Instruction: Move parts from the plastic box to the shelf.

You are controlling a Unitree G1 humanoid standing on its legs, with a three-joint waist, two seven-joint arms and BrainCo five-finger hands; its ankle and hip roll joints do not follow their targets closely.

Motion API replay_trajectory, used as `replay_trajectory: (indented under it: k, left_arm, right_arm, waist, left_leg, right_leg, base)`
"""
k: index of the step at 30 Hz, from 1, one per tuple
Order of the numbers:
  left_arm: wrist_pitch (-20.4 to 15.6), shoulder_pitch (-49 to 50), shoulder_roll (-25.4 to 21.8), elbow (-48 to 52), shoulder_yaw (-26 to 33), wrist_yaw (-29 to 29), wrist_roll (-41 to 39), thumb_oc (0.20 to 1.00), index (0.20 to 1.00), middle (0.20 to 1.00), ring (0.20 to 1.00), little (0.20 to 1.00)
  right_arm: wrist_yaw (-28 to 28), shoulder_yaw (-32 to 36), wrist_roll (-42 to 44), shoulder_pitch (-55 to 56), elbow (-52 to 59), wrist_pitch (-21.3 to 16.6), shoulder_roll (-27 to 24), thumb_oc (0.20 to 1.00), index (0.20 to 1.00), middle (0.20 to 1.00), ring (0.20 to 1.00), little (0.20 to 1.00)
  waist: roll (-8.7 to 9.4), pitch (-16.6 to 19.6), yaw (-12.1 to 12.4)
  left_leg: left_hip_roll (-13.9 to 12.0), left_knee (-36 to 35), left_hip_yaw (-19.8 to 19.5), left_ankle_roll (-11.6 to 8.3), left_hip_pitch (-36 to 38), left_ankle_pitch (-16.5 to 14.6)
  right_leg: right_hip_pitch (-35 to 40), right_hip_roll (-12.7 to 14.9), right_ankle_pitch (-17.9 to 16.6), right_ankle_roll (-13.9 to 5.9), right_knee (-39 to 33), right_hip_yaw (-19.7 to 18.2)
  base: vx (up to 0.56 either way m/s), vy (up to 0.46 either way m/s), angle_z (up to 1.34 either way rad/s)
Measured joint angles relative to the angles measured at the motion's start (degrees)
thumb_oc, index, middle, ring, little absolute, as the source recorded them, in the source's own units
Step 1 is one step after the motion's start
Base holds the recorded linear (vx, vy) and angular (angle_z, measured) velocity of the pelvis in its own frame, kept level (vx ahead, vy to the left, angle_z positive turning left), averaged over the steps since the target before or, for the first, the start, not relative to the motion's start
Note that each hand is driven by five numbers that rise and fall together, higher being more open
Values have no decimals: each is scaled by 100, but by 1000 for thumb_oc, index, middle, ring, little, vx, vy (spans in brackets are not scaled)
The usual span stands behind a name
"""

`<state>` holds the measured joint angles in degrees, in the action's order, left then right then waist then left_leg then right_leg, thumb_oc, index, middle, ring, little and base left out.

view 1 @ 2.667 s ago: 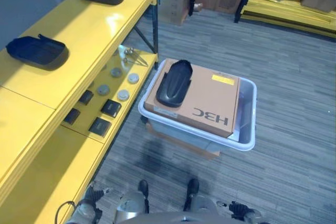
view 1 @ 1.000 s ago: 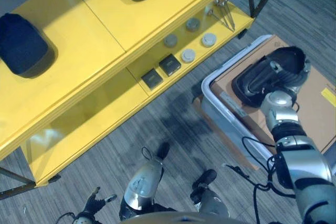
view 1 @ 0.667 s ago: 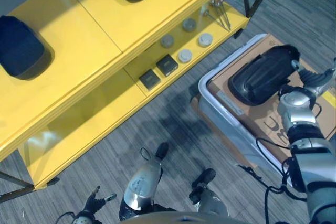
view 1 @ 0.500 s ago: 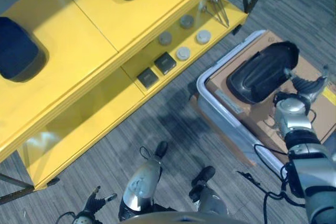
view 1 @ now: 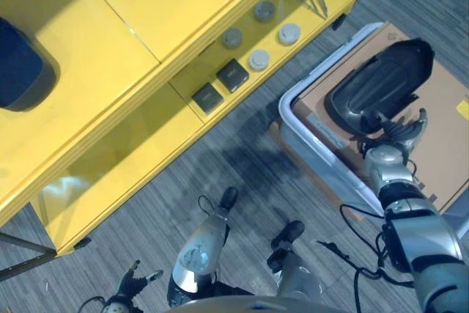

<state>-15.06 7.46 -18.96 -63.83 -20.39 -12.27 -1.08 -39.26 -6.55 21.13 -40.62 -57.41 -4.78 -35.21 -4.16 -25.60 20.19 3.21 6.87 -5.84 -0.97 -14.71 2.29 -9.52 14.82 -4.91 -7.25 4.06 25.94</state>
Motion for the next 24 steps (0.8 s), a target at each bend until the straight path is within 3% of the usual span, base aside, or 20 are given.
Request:
replay_trajectory:
  k: [7,8,9,11,17,18,24]
  left_arm:
    - [-11,0,1,17,-8,19,-90,1000,1000,1000,1000,1000]
    - [-16,0,1,17,-7,18,-109,1000,1000,1000,1000,1000]
    - [-23,0,1,16,-10,19,-111,1000,1000,1000,1000,1000]
    - [-27,0,0,18,-26,19,-112,1000,1000,1000,1000,1000]
    - [-31,0,4,20,-116,19,-116,1000,1000,1000,1000,1000]
    - [-32,0,9,22,-104,18,-118,1000,1000,1000,1000,1000]
    - [-53,-1,47,29,-200,17,-220,1000,1000,1000,1000,1000]
  right_arm:
    - [0,9,128,1,-11,-6,0,1000,1000,1000,1000,1000]
    - [1,11,134,-1,-33,-8,0,802,802,802,802,802]
    - [3,12,140,-1,-47,-12,0,667,667,667,667,667]
    - [-3,16,148,-25,-125,-42,-2,200,200,200,200,200]
    - [-35,107,200,-33,-260,-103,-146,200,200,200,200,200]
    - [-57,104,221,-34,-236,-81,-142,200,200,200,200,200]
    - [-69,100,329,1,-203,6,-126,200,200,200,200,200]
  waist:
    - [-1,0,5]
    - [-1,1,9]
    - [-3,1,12]
    - [-5,2,10]
    - [-45,2,-33]
    - [-58,7,-48]
    - [-131,15,-107]
  left_leg:
    - [1,6,6,-2,15,4]
    - [2,5,5,-4,19,5]
    - [4,5,5,-5,21,6]
    - [8,5,3,-4,26,10]
    - [26,6,0,-10,45,34]
    - [14,-13,-29,-91,59,-34]
    - [2,-11,-7,-49,58,17]
  right_leg:
    - [-38,30,41,-24,125,-17]
    - [-38,33,46,-17,131,-18]
    - [-38,34,47,-17,134,-19]
    - [-42,45,53,-24,164,-19]
    - [-65,97,83,-36,270,-20]
    - [-65,97,100,-38,278,-26]
    - [-105,100,117,-14,340,-52]
  base:
    - [0,0,0]
    - [0,0,0]
    - [0,0,0]
    - [0,0,0]
    - [-19,11,0]
    - [65,-31,1]
    - [-27,12,-1]
